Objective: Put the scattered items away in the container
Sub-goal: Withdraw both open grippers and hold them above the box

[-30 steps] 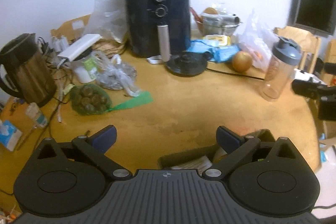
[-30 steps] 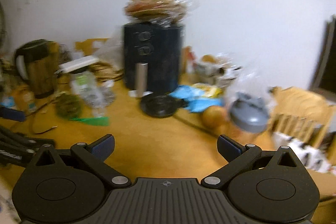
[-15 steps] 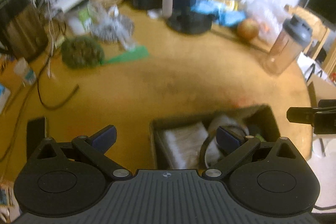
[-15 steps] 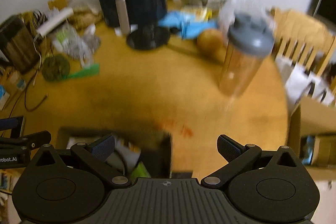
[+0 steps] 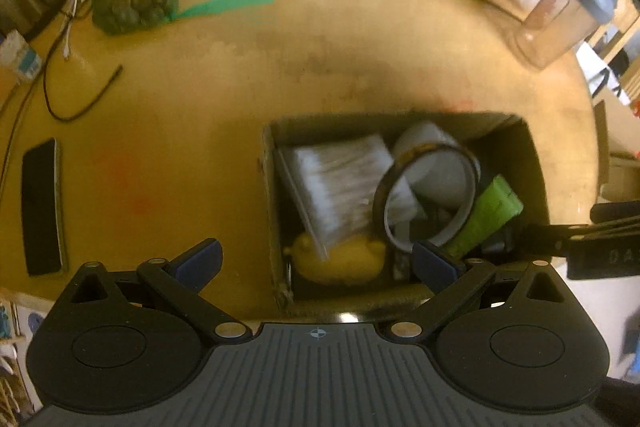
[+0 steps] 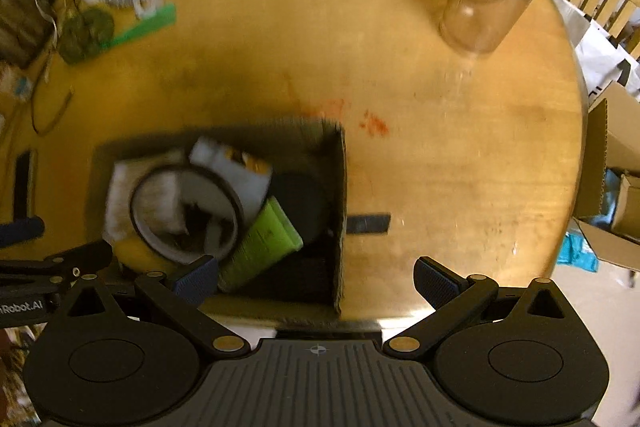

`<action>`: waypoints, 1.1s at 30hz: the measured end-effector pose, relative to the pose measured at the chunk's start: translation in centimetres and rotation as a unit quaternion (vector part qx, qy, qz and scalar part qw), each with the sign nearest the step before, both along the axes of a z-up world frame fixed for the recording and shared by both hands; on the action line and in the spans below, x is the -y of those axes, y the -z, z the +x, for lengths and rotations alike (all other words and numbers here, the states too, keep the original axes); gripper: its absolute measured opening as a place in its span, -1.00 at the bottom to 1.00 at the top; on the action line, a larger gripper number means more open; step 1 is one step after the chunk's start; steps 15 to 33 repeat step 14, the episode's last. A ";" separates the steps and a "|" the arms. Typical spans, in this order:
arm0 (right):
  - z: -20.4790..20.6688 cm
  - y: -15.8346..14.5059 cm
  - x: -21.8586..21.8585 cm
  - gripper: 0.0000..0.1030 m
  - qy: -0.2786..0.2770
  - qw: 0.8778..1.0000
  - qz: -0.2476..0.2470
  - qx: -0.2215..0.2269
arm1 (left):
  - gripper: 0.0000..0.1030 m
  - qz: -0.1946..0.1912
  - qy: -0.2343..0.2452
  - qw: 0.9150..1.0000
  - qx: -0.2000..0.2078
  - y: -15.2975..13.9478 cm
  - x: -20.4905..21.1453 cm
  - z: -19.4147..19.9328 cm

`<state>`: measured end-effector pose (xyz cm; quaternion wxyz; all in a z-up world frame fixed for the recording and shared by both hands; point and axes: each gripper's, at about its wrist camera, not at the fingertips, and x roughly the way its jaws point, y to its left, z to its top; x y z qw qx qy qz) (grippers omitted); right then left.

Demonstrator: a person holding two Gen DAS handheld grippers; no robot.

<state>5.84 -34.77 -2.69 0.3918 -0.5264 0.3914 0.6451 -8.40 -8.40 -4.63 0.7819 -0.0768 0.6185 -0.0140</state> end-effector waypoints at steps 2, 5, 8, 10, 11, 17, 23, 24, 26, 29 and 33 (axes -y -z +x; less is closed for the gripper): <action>-0.2 0.3 0.3 1.00 -0.007 1.000 -0.007 0.012 | 1.00 -0.004 0.000 1.000 -0.010 0.3 0.0 -0.1; -0.3 0.7 0.6 1.00 -0.016 1.000 -0.019 0.015 | 1.00 -0.010 -0.002 1.000 -0.022 0.7 0.1 -0.2; -0.4 0.9 0.7 1.00 -0.022 0.999 -0.026 0.018 | 1.00 -0.011 -0.002 1.000 -0.028 0.9 -0.1 -0.2; -0.5 1.0 0.8 1.00 -0.027 0.999 -0.028 0.020 | 1.00 -0.015 -0.005 0.999 -0.028 0.9 -0.1 0.0; -0.5 1.0 0.8 1.00 -0.028 0.999 -0.029 0.021 | 1.00 -0.019 -0.007 0.999 -0.027 0.9 -0.1 0.0; -0.5 0.9 0.6 1.00 -0.030 0.999 -0.027 0.021 | 1.00 -0.028 -0.015 0.999 -0.021 0.7 -0.4 0.2; -0.5 0.9 0.6 1.00 -0.030 0.999 -0.027 0.021 | 1.00 -0.028 -0.015 0.999 -0.021 0.7 -0.4 0.2; -0.5 0.9 0.6 1.00 -0.030 0.999 -0.027 0.021 | 1.00 -0.028 -0.015 0.999 -0.021 0.7 -0.4 0.2; -0.5 0.9 0.6 1.00 -0.030 0.999 -0.027 0.021 | 1.00 -0.028 -0.015 0.999 -0.021 0.7 -0.4 0.2; -0.5 0.9 0.6 1.00 -0.030 0.999 -0.027 0.021 | 1.00 -0.028 -0.015 0.999 -0.021 0.7 -0.4 0.2; -0.5 0.9 0.6 1.00 -0.030 0.999 -0.027 0.021 | 1.00 -0.028 -0.015 0.999 -0.021 0.7 -0.4 0.2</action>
